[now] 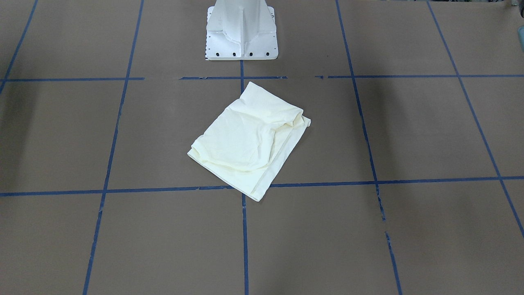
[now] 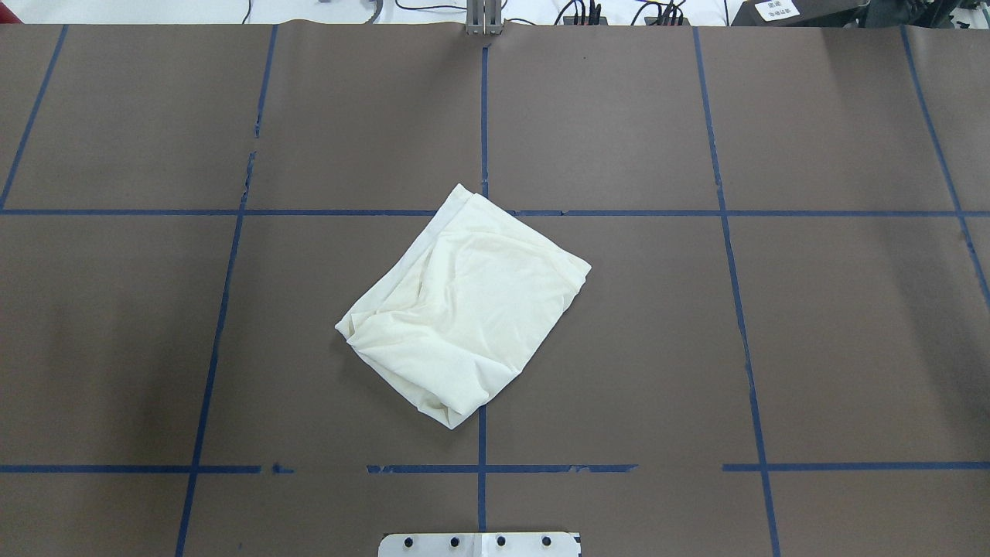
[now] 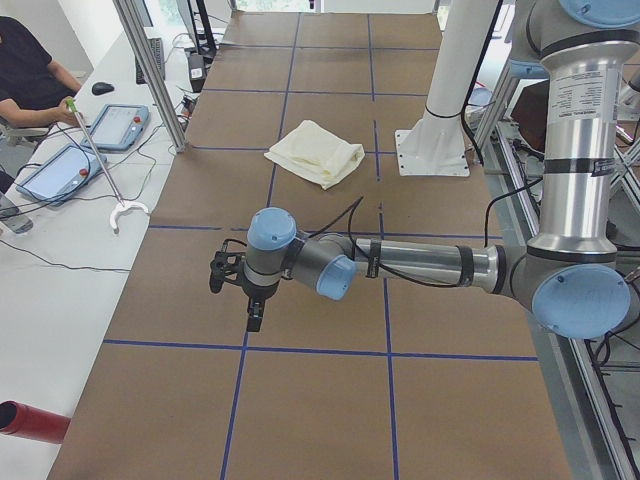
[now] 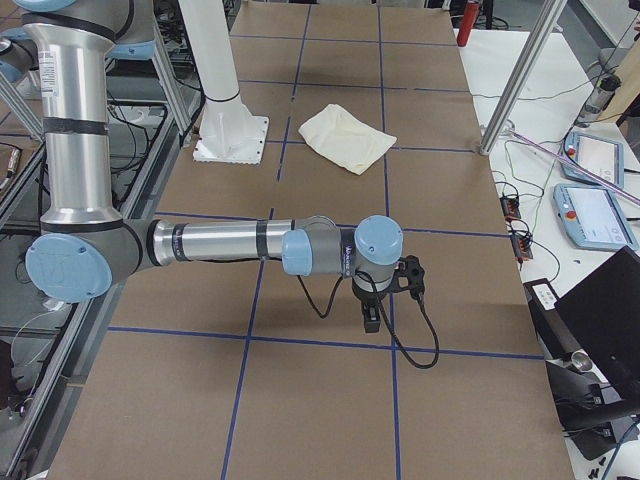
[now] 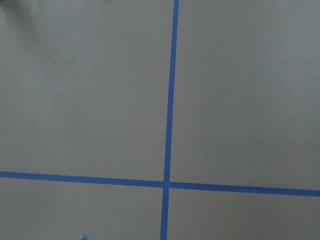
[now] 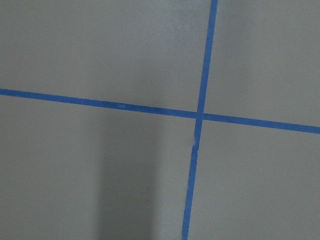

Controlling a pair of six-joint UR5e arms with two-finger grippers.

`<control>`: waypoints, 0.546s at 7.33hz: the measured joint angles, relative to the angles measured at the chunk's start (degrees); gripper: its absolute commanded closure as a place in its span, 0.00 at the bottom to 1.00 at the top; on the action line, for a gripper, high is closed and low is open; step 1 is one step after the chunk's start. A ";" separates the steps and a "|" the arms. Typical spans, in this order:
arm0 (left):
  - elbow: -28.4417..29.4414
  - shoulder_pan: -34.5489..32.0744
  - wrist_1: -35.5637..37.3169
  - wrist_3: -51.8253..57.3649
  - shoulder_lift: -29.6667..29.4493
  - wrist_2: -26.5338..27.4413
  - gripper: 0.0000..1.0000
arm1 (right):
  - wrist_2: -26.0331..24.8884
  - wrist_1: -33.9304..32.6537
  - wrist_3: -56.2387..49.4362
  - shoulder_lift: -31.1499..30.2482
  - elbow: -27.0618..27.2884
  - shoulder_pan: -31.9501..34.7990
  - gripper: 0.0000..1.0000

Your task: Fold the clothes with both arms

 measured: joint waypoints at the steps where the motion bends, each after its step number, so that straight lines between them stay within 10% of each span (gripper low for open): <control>1: -0.65 0.83 0.20 0.85 0.68 -0.12 0.00 | -0.29 0.00 0.12 0.03 0.00 -0.01 0.00; 4: -6.39 1.40 10.01 12.27 1.79 -0.13 0.00 | -0.73 -0.01 0.19 0.10 0.03 -0.03 0.00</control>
